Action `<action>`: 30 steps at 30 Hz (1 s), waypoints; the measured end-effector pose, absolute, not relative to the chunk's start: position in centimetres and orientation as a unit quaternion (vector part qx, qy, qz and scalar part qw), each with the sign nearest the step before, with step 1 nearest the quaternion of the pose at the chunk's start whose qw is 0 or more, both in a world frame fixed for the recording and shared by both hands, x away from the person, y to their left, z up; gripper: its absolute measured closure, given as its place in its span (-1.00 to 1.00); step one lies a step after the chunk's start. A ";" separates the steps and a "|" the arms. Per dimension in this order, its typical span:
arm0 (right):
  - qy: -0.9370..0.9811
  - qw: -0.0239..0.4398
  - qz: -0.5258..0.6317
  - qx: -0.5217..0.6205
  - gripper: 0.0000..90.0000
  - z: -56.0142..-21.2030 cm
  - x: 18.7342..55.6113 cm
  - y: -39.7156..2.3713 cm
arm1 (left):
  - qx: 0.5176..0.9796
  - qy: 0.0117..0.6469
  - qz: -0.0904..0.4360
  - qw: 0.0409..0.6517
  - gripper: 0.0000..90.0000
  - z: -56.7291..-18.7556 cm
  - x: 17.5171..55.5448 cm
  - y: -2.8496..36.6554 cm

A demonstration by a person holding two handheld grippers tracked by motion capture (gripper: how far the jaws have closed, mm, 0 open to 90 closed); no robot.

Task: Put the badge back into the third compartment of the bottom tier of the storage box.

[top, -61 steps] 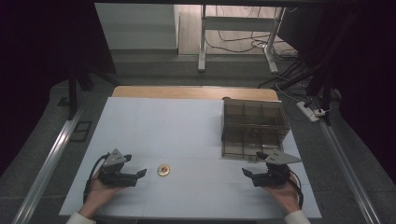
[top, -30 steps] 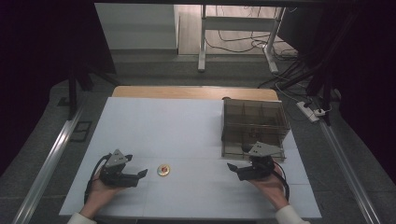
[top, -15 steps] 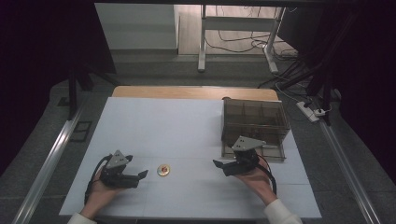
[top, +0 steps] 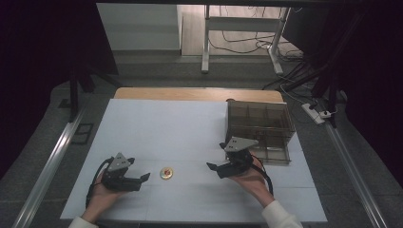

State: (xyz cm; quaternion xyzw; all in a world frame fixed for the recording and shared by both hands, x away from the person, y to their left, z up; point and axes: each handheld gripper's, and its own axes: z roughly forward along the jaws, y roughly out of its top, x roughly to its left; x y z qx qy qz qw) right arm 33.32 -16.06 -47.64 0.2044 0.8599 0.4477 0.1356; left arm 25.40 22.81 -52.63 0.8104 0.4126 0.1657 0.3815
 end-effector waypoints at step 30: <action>0.873 0.106 0.446 0.167 -0.72 -47.7 34.0 -10.7 | 0.814 0.410 0.166 0.376 -0.67 -52.8 25.5 22.6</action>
